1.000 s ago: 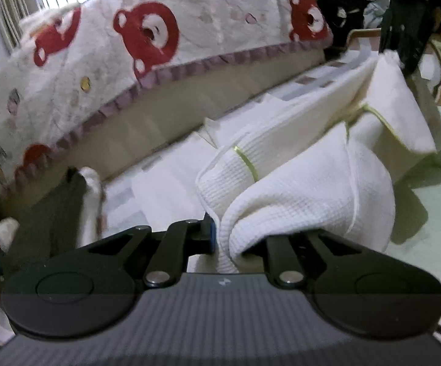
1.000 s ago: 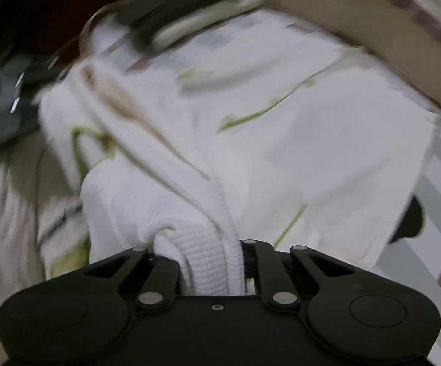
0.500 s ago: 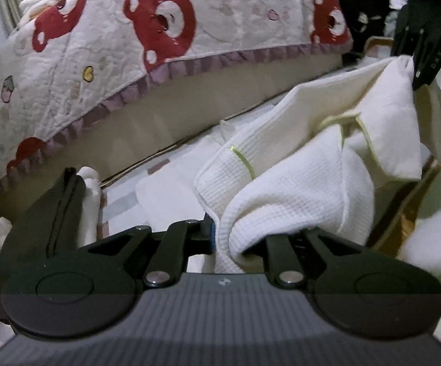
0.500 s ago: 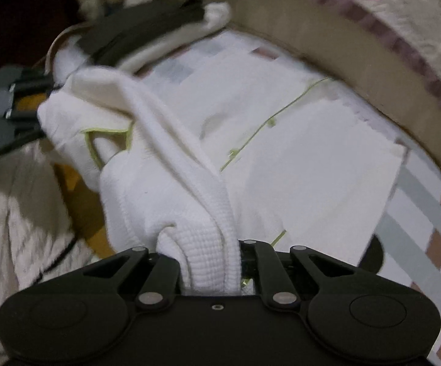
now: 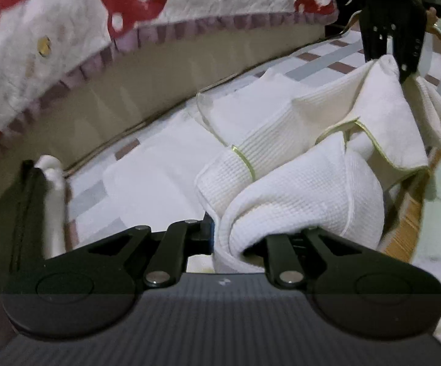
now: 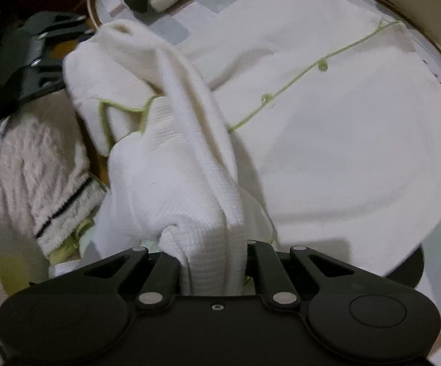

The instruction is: Fold clothes

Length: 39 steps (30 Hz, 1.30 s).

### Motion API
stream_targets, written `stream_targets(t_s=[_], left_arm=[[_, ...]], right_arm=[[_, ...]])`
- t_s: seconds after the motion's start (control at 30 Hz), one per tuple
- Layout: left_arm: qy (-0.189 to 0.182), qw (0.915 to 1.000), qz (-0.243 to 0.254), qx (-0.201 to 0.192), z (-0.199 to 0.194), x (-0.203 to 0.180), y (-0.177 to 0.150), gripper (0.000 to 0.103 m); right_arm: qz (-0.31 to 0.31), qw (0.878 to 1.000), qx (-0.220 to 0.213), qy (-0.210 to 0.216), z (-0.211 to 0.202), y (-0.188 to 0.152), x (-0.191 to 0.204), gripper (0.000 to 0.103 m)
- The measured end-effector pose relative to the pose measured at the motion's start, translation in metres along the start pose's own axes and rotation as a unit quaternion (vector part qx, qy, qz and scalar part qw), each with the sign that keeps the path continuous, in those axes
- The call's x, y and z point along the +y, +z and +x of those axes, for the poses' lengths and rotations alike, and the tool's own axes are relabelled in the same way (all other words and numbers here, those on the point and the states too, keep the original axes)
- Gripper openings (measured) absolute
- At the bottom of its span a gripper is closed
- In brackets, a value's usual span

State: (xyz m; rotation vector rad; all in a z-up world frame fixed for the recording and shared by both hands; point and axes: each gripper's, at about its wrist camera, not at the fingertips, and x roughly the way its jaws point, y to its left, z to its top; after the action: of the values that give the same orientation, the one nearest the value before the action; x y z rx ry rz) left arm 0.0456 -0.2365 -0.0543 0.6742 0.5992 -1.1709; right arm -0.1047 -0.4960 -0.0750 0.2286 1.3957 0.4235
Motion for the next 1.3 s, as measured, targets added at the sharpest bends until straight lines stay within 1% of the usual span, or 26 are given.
stream_targets(t_s=[0.07, 0.1, 0.13, 0.17, 0.2, 0.23, 0.27, 0.33, 0.37, 0.4, 0.47, 0.5, 0.57, 0.6, 0.67, 0.73, 0.77, 0.8, 0.9, 1.0, 1.03, 1.07, 1.1, 1.17, 1.23, 1.3], left_arm=[[-0.034, 0.9986, -0.035, 0.019, 0.045, 0.038, 0.018, 0.016], [-0.055, 0.9962, -0.061, 0.03, 0.076, 0.06, 0.024, 0.019], [-0.054, 0.9942, -0.084, 0.039, 0.099, 0.074, 0.024, 0.024], [-0.05, 0.9919, -0.107, 0.047, 0.122, 0.087, 0.023, 0.025], [-0.045, 0.9889, -0.13, 0.056, 0.144, 0.1, 0.023, 0.025], [-0.041, 0.9853, -0.153, 0.064, 0.166, 0.112, 0.022, 0.025], [-0.047, 0.9816, -0.176, 0.056, 0.172, 0.118, 0.017, 0.025], [-0.061, 0.9723, -0.222, 0.036, 0.178, 0.129, 0.007, 0.026], [-0.065, 0.969, -0.237, 0.023, 0.175, 0.13, 0.001, 0.028], [-0.066, 0.9659, -0.25, 0.006, 0.167, 0.13, -0.007, 0.029], [-0.068, 0.9558, -0.286, -0.017, 0.155, 0.129, -0.023, 0.033], [-0.079, 0.9499, -0.302, -0.017, 0.152, 0.13, -0.029, 0.033], [-0.067, 0.948, -0.311, -0.018, 0.148, 0.133, -0.035, 0.033], [-0.061, 0.9472, -0.314, -0.019, 0.145, 0.135, -0.038, 0.033], [-0.065, 0.9402, -0.333, -0.026, 0.142, 0.138, -0.042, 0.033], [-0.074, 0.9342, -0.347, -0.034, 0.137, 0.138, -0.046, 0.033], [-0.08, 0.9352, -0.343, -0.035, 0.135, 0.134, -0.048, 0.035], [-0.083, 0.9396, -0.331, -0.032, 0.134, 0.129, -0.049, 0.035], [-0.064, 0.9561, -0.285, -0.024, 0.13, 0.113, -0.049, 0.035], [-0.04, 0.9717, -0.232, -0.016, 0.127, 0.093, -0.045, 0.037], [-0.032, 0.9761, -0.215, -0.013, 0.125, 0.087, -0.044, 0.044], [-0.035, 0.98, -0.195, -0.015, 0.124, 0.08, -0.043, 0.052], [-0.041, 0.9828, -0.179, -0.016, 0.123, 0.074, -0.041, 0.055], [-0.03, 0.9865, -0.16, -0.02, 0.123, 0.066, -0.041, 0.057], [-0.004, 0.9877, -0.155, -0.018, 0.128, 0.063, -0.041, 0.057], [-0.004, 0.985, -0.172, -0.018, 0.135, 0.068, -0.04, 0.057]], right_arm=[[0.019, 1.0, -0.023, 0.011, -0.001, 0.022, -0.044, 0.01], [0.038, 0.998, -0.044, -0.002, 0.0, 0.032, -0.067, 0.014], [0.073, 0.994, -0.074, -0.024, 0.002, 0.037, -0.093, 0.02], [0.117, 0.986, -0.107, -0.046, 0.004, 0.04, -0.12, 0.023], [0.157, 0.975, -0.142, -0.063, 0.005, 0.038, -0.144, 0.028], [0.191, 0.961, -0.185, -0.07, 0.004, 0.029, -0.16, 0.028], [0.222, 0.944, -0.231, -0.073, 0.001, 0.018, -0.174, 0.028], [0.28, 0.908, -0.305, -0.058, -0.004, -0.011, -0.188, 0.031], [0.303, 0.891, -0.333, -0.048, -0.007, -0.027, -0.19, 0.033], [0.317, 0.88, -0.351, -0.041, -0.009, -0.043, -0.187, 0.036], [0.314, 0.878, -0.357, -0.045, -0.012, -0.069, -0.167, 0.041], [0.303, 0.884, -0.352, -0.058, -0.012, -0.078, -0.154, 0.047], [0.268, 0.899, -0.332, -0.098, -0.009, -0.087, -0.126, 0.048], [0.253, 0.904, -0.325, -0.116, -0.007, -0.09, -0.112, 0.048], [0.225, 0.909, -0.315, -0.155, 0.001, -0.094, -0.086, 0.048], [0.201, 0.909, -0.31, -0.191, 0.011, -0.097, -0.069, 0.048], [0.192, 0.909, -0.307, -0.207, 0.016, -0.097, -0.061, 0.048], [0.186, 0.908, -0.305, -0.22, 0.022, -0.095, -0.055, 0.048], [0.166, 0.91, -0.292, -0.242, 0.041, -0.087, -0.045, 0.049], [0.131, 0.911, -0.268, -0.285, 0.063, -0.077, -0.03, 0.049], [0.123, 0.909, -0.256, -0.305, 0.071, -0.074, -0.026, 0.049], [0.123, 0.906, -0.249, -0.318, 0.077, -0.072, -0.023, 0.049], [0.126, 0.906, -0.245, -0.322, 0.082, -0.071, -0.021, 0.049], [0.127, 0.902, -0.241, -0.334, 0.088, -0.068, -0.022, 0.05], [0.129, 0.897, -0.239, -0.35, 0.093, -0.064, -0.024, 0.055], [0.132, 0.89, -0.238, -0.366, 0.094, -0.06, -0.025, 0.063]])
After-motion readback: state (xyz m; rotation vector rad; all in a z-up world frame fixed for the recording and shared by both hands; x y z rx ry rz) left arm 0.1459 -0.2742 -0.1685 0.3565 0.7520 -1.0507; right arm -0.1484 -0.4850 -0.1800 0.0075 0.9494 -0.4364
